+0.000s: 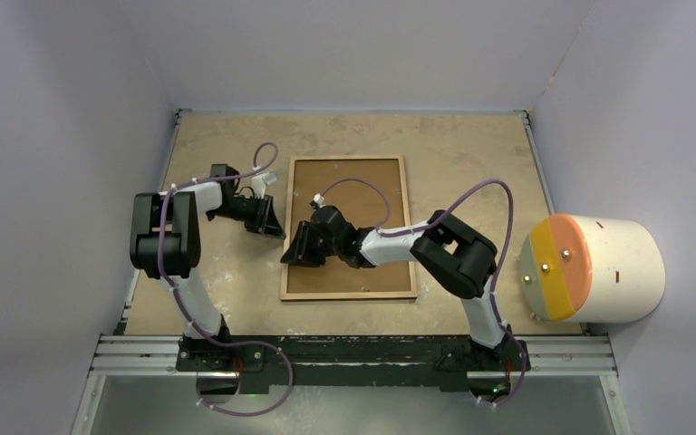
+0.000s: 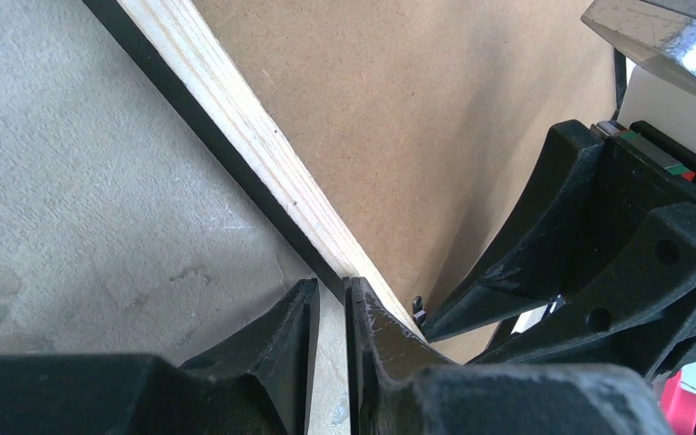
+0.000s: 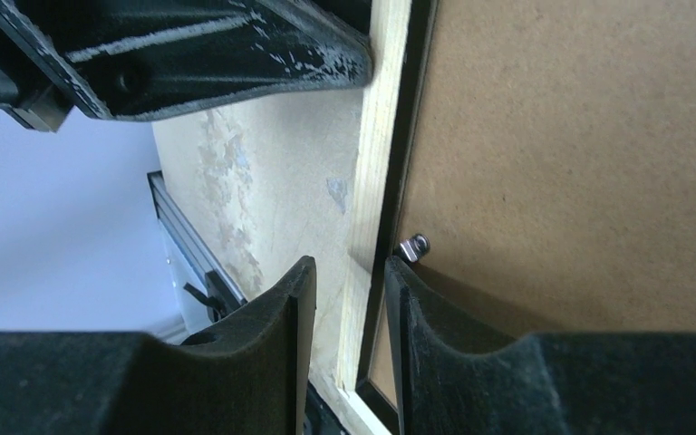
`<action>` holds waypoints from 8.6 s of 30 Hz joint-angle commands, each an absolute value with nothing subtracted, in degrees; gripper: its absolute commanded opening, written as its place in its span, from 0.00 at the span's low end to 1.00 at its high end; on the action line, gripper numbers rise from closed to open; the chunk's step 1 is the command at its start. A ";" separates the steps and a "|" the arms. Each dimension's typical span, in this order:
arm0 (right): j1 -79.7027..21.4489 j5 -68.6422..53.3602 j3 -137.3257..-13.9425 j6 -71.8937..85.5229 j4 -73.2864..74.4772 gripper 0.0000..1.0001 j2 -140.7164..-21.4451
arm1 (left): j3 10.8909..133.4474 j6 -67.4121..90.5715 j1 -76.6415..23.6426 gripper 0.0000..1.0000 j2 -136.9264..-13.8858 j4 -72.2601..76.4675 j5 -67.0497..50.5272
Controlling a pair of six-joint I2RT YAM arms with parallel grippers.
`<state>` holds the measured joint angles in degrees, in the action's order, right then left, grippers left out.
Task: Put the photo into the frame
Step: Install the photo frame at the center of the board, then adjust the photo frame at the center of the board.
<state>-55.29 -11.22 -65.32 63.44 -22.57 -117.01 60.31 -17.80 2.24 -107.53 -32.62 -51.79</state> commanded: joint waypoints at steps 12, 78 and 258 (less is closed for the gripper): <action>-55.31 -4.76 -66.62 60.85 -21.06 0.37 -117.06 | 59.89 -20.95 1.13 0.17 -106.98 -35.63 -53.41; -57.45 -3.79 -66.66 61.82 -18.98 0.46 -115.17 | 63.11 -30.83 0.44 0.13 -108.61 -42.90 -53.03; -7.65 -13.55 -50.66 44.56 1.06 0.99 -91.54 | 75.14 -56.38 5.74 0.35 -118.91 -64.83 -49.07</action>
<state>-7.38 -9.08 -44.75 44.71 5.98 -87.42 78.26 -48.14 6.26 -118.50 -59.79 -47.97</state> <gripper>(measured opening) 0.987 0.355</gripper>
